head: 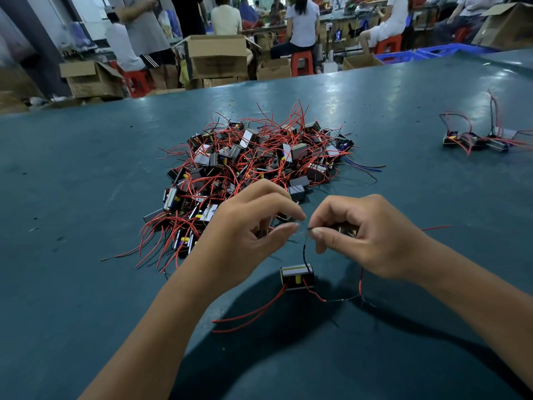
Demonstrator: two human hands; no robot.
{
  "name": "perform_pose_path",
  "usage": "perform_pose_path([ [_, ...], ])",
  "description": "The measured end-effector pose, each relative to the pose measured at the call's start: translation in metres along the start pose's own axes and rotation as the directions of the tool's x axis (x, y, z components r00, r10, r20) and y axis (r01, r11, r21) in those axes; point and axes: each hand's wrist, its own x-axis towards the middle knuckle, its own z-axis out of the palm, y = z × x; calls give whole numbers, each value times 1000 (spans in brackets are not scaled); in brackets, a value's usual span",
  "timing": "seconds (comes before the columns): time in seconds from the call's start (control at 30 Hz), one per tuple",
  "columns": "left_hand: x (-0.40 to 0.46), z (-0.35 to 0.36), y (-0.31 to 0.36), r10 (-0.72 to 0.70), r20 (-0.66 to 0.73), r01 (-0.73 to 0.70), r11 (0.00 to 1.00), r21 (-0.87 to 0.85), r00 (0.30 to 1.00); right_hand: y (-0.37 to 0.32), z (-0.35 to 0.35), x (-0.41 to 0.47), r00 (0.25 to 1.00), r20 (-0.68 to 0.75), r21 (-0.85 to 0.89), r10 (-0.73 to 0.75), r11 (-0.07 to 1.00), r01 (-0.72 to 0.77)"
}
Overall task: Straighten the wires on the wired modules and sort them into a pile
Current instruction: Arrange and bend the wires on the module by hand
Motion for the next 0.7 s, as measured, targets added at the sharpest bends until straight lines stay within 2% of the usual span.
perform_pose_path([
  [0.07,0,1,-2,115,-31,-110,983,146,993,1,-1,0,1000,10,32,17,999,-17],
  [0.13,-1,4,-4,177,-46,-162,959,234,983,1,-1,0,999,28,36,23,999,-24],
  [0.3,-2,8,0,244,-16,-225,917,329,970,3,-2,0,998,60,20,26,999,-28],
  [0.6,-1,8,1,253,75,-261,866,428,964,0,1,0,999,34,-43,-19,999,20],
  [0.7,-2,13,3,175,74,-190,918,348,982,-2,2,1,1000,5,-57,-28,998,28],
])
